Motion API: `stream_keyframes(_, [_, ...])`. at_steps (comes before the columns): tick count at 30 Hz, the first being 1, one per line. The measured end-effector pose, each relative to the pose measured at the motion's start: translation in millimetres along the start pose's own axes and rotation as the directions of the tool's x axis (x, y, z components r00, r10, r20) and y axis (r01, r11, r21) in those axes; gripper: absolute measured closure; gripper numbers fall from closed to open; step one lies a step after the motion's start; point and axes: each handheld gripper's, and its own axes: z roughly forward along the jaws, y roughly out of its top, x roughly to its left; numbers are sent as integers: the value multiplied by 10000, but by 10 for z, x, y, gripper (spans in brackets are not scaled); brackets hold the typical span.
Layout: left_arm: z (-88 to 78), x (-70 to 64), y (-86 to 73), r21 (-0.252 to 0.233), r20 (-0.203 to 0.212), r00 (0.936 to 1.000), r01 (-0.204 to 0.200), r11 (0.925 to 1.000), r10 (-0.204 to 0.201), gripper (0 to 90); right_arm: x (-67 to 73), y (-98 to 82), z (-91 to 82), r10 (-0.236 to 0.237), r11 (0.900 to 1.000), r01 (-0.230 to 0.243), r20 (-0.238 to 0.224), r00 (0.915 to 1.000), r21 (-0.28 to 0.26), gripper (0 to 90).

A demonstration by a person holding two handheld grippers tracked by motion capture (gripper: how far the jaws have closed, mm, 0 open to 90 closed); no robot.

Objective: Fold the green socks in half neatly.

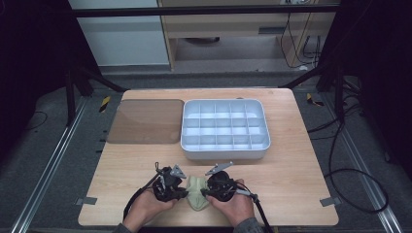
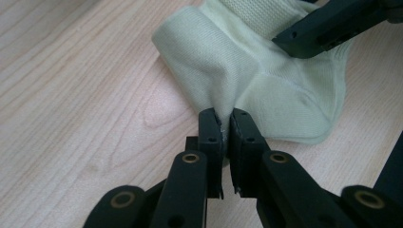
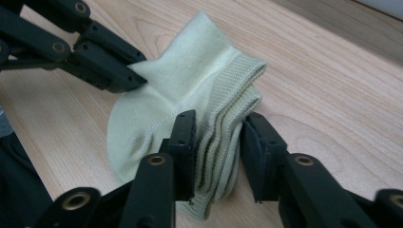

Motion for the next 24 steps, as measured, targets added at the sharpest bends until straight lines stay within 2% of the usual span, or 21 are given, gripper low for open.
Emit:
stream_keyframes(4, [-24,22,2,-52,160,9999,20,10000,-19,843,18,4,5,-38,9999,37,85,10000,94,742])
stream_keyframes(12, [-93,22,19,-74,234,9997,-86,9999,87,846,55,10,30,-89,9999,86,248,9997,139,772])
stream_keyframes(18, [-163,-49,93,-107,185,9988,-450,9989,452,848,57,0,34,89,9999,-90,261,9996,49,778])
stream_keyframes(24, [-199,-157,193,-170,221,9953,-936,9955,940,849,33,-15,33,262,9996,-262,147,9995,-44,780])
